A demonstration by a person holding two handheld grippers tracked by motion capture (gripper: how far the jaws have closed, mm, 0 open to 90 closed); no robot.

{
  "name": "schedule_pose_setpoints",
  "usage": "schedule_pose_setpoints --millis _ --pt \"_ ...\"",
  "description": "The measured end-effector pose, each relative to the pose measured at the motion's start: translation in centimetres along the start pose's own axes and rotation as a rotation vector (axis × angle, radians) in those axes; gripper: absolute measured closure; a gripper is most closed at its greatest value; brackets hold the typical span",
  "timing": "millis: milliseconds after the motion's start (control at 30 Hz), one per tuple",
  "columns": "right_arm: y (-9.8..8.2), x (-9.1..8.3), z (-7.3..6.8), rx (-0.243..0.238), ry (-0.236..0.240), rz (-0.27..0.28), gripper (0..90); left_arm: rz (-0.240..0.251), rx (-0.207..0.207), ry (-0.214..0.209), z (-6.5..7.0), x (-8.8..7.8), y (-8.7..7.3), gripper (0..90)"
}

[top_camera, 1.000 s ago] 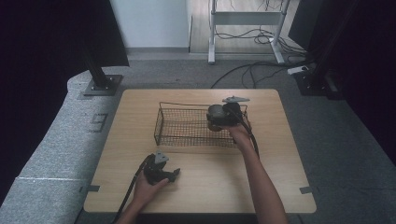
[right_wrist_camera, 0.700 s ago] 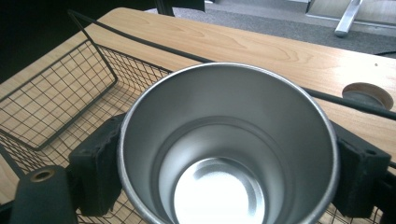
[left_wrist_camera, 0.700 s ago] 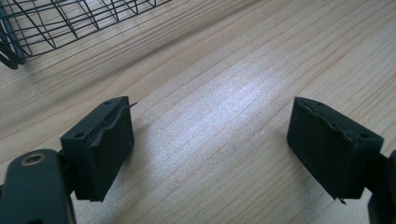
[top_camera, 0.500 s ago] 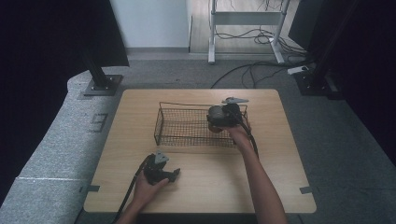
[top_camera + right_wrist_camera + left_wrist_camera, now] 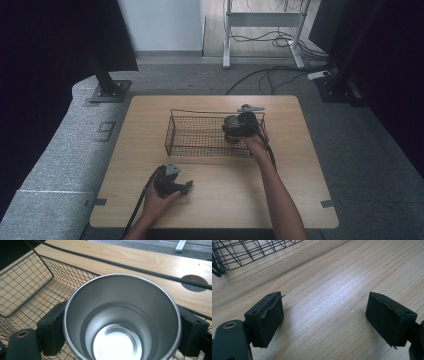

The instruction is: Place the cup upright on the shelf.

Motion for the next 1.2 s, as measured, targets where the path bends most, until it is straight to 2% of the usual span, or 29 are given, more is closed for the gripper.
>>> schedule_pose_setpoints --millis 467,833,1000,1200 --pt "-1.3 1.2 0.2 -0.022 -0.036 -0.06 14.0 0.0 0.0 0.0 0.0 0.0 0.0 14.6" --pt "-1.4 1.5 0.0 -0.04 -0.042 -0.077 13.9 0.0 0.001 -0.001 0.0 0.0 0.0 14.6" --pt "-1.9 1.8 0.2 -0.049 -0.063 -0.128 13.9 0.0 0.001 -0.001 0.0 0.0 0.0 14.6" --pt "-2.2 2.2 0.1 -0.07 -0.06 -0.174 13.9 -0.001 0.001 -0.002 0.0 0.0 0.0 14.7"
Point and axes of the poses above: each handheld gripper's, and its own axes: x roughly forward along the jaws, y roughly out of its top, z roughly to its right, the point moved 10 cm from there along x, roughly forward along the jaws, and after that the axes turned 15 degrees about -y, right-handed, at the moved point
